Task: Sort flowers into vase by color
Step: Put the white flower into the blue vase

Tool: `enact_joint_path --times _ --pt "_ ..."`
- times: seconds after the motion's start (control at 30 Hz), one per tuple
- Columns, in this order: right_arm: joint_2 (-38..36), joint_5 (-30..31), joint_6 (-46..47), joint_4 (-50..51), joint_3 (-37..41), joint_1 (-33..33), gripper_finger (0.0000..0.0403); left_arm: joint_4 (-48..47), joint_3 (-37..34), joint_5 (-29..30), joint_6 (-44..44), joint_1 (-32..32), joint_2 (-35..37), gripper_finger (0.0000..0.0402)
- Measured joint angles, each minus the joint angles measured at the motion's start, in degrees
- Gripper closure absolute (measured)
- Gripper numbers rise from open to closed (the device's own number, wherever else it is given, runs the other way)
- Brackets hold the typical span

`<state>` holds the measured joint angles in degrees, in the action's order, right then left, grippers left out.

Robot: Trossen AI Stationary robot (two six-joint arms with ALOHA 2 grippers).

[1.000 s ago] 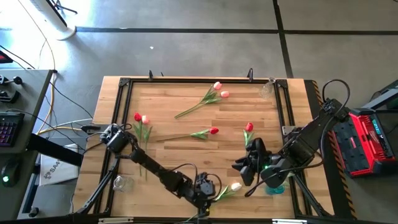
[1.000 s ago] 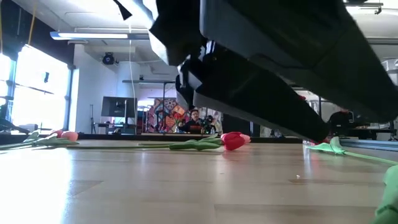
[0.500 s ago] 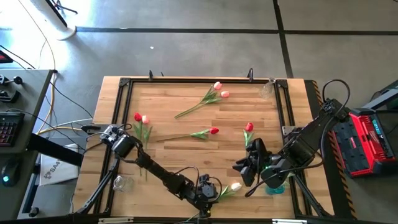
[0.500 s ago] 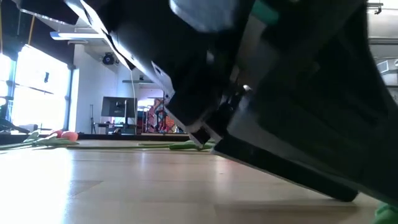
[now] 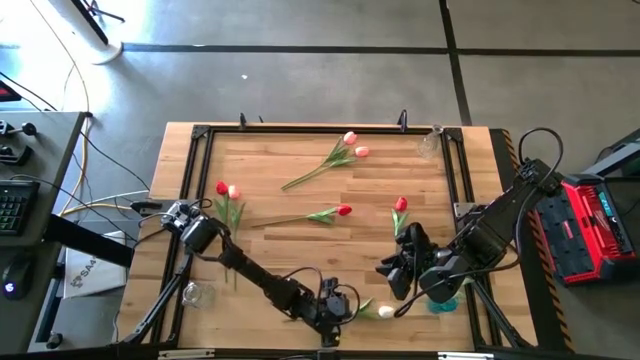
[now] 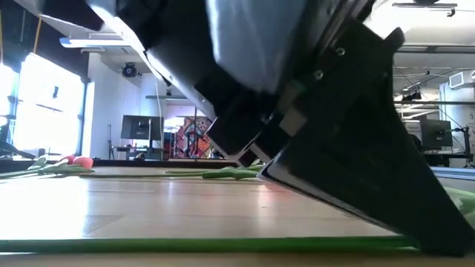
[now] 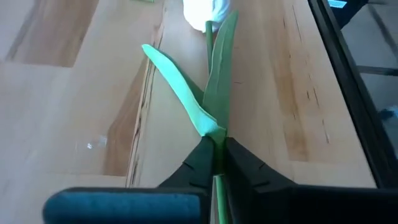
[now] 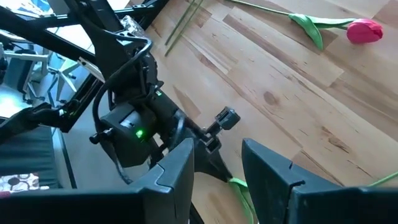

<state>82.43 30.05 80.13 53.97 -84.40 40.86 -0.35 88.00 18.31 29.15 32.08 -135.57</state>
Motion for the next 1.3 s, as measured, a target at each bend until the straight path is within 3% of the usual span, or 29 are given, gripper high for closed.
enact_joint_path --times 0.17,0.37,0.57,0.67,0.77,0.93,1.03,1.17,1.3 --pt "-0.03 6.77 3.53 -0.86 -2.15 0.00 0.0279 -4.68 -0.45 -1.66 1.24 -1.94 4.49 0.0394" --pt "-0.26 14.67 -7.14 1.19 -11.25 0.02 0.0279 -10.64 -0.51 1.39 0.13 -6.14 12.75 0.0398" --pt "-0.31 19.59 -6.92 13.49 -18.70 0.04 0.0279 -12.75 -1.62 1.55 -3.41 -10.56 22.35 0.0398" --pt "-0.70 19.75 -0.39 21.58 -21.06 0.02 0.0279 -12.55 -1.54 2.08 -4.94 -13.38 27.23 0.0398" --pt "-2.42 20.78 0.09 26.94 -23.08 0.00 0.0279 -12.42 -1.50 2.36 -5.70 -16.37 31.24 0.0398" --pt "-5.43 23.23 -3.51 28.34 -23.63 -0.51 0.0279 -10.26 -1.50 0.45 -8.71 -21.94 36.21 0.0399" --pt "-5.79 21.31 -2.67 29.25 -23.57 -3.19 0.0279 -7.30 -1.39 -2.62 -9.18 -25.09 37.48 0.0399" --pt "-5.18 16.18 -5.13 29.21 -23.53 -8.04 0.0279 1.03 -1.39 -5.98 -8.44 -28.79 37.51 0.0399" --pt "-5.52 16.40 -8.68 29.02 -23.50 -11.13 0.0279 10.13 -1.39 -7.59 -8.27 -31.65 37.20 0.0399"
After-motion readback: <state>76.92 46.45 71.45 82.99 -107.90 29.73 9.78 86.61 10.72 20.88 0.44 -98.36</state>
